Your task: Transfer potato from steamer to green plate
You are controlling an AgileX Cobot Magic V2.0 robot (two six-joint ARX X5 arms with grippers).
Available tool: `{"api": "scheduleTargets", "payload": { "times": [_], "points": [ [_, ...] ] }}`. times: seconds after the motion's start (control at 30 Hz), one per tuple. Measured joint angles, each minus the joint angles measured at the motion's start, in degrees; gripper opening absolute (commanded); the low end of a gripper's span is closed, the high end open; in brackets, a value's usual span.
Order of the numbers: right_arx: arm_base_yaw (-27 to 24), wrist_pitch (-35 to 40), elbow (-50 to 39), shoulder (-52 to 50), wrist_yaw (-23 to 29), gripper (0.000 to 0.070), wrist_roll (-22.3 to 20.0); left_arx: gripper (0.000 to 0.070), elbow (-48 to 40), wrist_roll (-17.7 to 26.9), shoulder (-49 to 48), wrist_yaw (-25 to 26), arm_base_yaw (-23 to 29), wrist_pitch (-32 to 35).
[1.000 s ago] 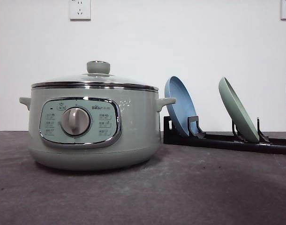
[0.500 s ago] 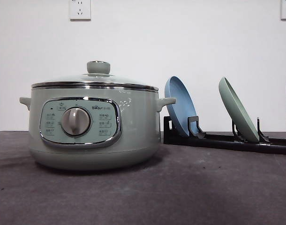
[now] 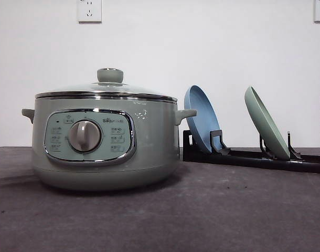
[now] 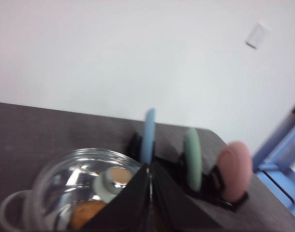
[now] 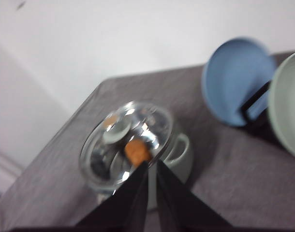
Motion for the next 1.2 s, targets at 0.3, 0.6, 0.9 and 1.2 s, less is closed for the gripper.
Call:
{"api": "scheduleTargets", "payload": {
  "times": [0.3,0.6,0.9,1.2],
  "points": [
    [4.9,-11.1,4.5,3.7,-0.1,0.0020,-11.9,0.0001,5.5,5.5,5.2,3.3,-3.7,-7.5],
    [6.8,-13.8,4.5,3.9,-0.2,0.0020,-19.9,0.0001,5.6,14.9,11.1,7.6,-7.1,-16.1],
    [6.9,-13.7,4.6,3.9,1.4,0.0038,-21.5,0.0003,5.6,18.8,12.6,7.8,-7.7,-16.2],
    [6.9,-13.7,4.6,3.9,5.0,0.0500,-21.7,0.0229,5.6,19.3,12.6,7.8,-7.7,-16.2]
  ]
}}
